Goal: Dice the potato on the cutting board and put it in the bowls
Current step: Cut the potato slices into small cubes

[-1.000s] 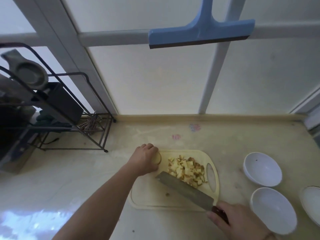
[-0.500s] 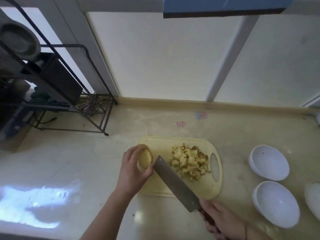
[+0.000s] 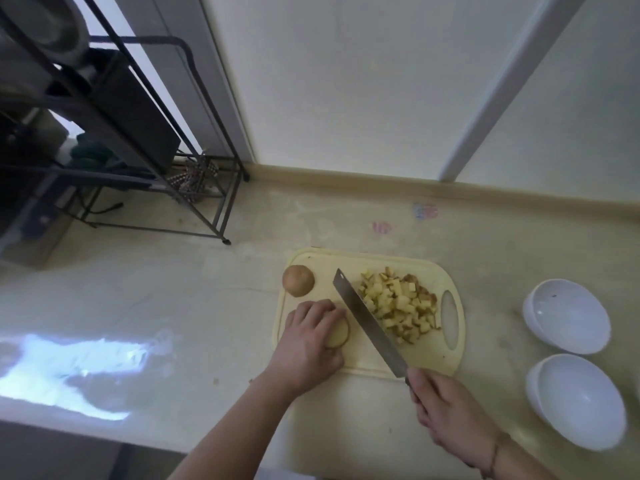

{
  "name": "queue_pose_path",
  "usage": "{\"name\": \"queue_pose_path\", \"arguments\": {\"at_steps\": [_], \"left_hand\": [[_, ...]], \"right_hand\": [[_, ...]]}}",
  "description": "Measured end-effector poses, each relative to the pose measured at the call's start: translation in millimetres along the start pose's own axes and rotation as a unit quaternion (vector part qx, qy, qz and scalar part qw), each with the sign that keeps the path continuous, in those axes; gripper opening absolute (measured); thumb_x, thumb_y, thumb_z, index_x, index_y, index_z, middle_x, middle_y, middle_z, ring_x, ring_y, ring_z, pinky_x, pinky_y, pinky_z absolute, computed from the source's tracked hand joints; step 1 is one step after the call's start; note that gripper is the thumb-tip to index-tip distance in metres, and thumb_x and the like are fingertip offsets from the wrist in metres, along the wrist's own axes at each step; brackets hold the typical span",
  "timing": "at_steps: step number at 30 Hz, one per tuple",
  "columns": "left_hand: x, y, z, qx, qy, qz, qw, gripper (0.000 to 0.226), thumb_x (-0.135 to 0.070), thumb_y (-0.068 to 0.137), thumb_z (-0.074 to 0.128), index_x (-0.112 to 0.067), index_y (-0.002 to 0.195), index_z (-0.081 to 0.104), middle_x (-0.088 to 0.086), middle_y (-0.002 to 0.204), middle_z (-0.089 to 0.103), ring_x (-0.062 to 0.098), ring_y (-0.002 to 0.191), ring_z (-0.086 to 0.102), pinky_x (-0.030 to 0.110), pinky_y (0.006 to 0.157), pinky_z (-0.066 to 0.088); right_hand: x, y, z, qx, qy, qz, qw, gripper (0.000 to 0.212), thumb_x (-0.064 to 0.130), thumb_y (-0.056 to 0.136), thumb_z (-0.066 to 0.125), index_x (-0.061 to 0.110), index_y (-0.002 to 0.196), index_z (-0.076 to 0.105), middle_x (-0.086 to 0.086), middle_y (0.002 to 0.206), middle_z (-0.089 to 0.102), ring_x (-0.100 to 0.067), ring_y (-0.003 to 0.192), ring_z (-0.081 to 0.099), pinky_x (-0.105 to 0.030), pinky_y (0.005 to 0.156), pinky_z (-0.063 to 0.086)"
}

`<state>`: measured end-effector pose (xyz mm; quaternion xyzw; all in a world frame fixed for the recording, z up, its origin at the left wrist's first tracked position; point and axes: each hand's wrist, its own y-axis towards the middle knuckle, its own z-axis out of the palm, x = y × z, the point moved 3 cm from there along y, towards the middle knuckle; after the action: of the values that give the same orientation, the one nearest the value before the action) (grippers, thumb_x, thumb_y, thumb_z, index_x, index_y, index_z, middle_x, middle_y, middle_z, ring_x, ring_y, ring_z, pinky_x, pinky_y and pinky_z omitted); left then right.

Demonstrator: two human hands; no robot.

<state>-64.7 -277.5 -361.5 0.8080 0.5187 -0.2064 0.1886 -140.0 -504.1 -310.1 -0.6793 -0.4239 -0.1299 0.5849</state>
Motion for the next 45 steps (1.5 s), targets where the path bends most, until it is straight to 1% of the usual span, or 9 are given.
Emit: {"name": "queue_pose_path", "arguments": {"at_steps": [4,7,16,19,23,29,34,40,45], "left_hand": [[-2,-5,2,-0.035,0.006,0.002,0.999,0.05,-0.04,0.075,0.067,-0.02,0.12,0.061,0.0,0.124,0.056,0.028,0.114,0.052,0.041,0.094,0.046],[0,-6,10,-0.052,0.006,0.026,0.998,0.042,-0.031,0.077,0.072,-0.014,0.116,0.066,0.006,0.119,0.06,0.033,0.11,0.053,0.044,0.092,0.049],[2,-9,13,-0.086,-0.001,0.069,0.994,0.026,-0.018,0.081,0.076,-0.007,0.103,0.071,0.01,0.113,0.064,0.033,0.107,0.056,0.037,0.096,0.048],[4,-11,14,-0.091,-0.004,0.085,0.992,0.019,-0.014,0.08,0.075,-0.006,0.097,0.072,0.009,0.111,0.066,0.034,0.105,0.058,0.041,0.097,0.048],[3,-10,13,-0.087,-0.017,0.071,0.994,0.021,-0.017,0.079,0.074,-0.006,0.097,0.071,0.009,0.111,0.065,0.033,0.108,0.056,0.038,0.099,0.047],[1,-9,12,-0.076,-0.017,0.056,0.995,0.028,-0.013,0.075,0.079,-0.005,0.101,0.072,0.009,0.114,0.065,0.033,0.11,0.055,0.033,0.102,0.043],[1,-7,12,-0.08,-0.026,0.056,0.995,0.028,-0.01,0.073,0.079,-0.005,0.099,0.073,0.008,0.113,0.066,0.032,0.108,0.056,0.029,0.102,0.043],[2,-4,11,-0.083,-0.031,0.06,0.994,0.026,-0.013,0.075,0.077,-0.005,0.1,0.073,0.008,0.114,0.066,0.03,0.108,0.055,0.032,0.101,0.045],[2,-8,11,-0.089,-0.033,0.055,0.994,0.022,-0.017,0.077,0.077,-0.006,0.096,0.072,0.007,0.109,0.064,0.028,0.108,0.053,0.032,0.098,0.046]], "right_hand": [[-2,-2,10,-0.061,-0.087,-0.053,0.993,0.043,0.044,0.099,0.049,0.018,0.064,0.047,0.003,0.048,0.051,-0.007,0.047,0.046,-0.027,0.055,0.038],[-2,-4,22,-0.063,-0.122,-0.066,0.988,0.041,0.042,0.101,0.049,0.023,0.064,0.047,0.009,0.052,0.061,-0.004,0.058,0.058,-0.02,0.058,0.04],[-3,-15,21,-0.048,-0.119,-0.067,0.989,0.041,0.044,0.099,0.046,0.021,0.066,0.047,0.004,0.054,0.058,-0.006,0.056,0.054,-0.02,0.058,0.038],[2,-21,26,-0.025,-0.127,-0.07,0.989,0.041,0.052,0.096,0.043,0.026,0.065,0.041,0.019,0.059,0.06,-0.005,0.059,0.054,-0.017,0.057,0.037],[5,-25,26,-0.031,-0.113,-0.067,0.991,0.05,0.071,0.082,0.028,0.026,0.066,0.042,0.023,0.063,0.062,-0.006,0.06,0.055,-0.018,0.057,0.036],[-2,-28,26,-0.039,-0.119,-0.068,0.99,0.058,0.077,0.076,0.022,0.024,0.068,0.043,0.018,0.065,0.061,-0.012,0.062,0.055,-0.03,0.064,0.041],[-6,-26,27,-0.041,-0.135,-0.056,0.988,0.08,0.096,0.069,0.007,0.023,0.068,0.039,0.015,0.069,0.061,-0.011,0.063,0.052,-0.025,0.062,0.039],[3,-6,40,-0.054,-0.154,-0.061,0.985,0.063,0.077,0.079,0.01,0.024,0.068,0.044,0.001,0.059,0.053,-0.011,0.061,0.054,-0.035,0.067,0.044],[-4,-5,31,-0.108,-0.112,-0.076,0.985,0.088,0.1,0.066,0.001,0.025,0.063,0.046,-0.002,0.056,0.057,-0.014,0.065,0.059,-0.03,0.06,0.04]]}}
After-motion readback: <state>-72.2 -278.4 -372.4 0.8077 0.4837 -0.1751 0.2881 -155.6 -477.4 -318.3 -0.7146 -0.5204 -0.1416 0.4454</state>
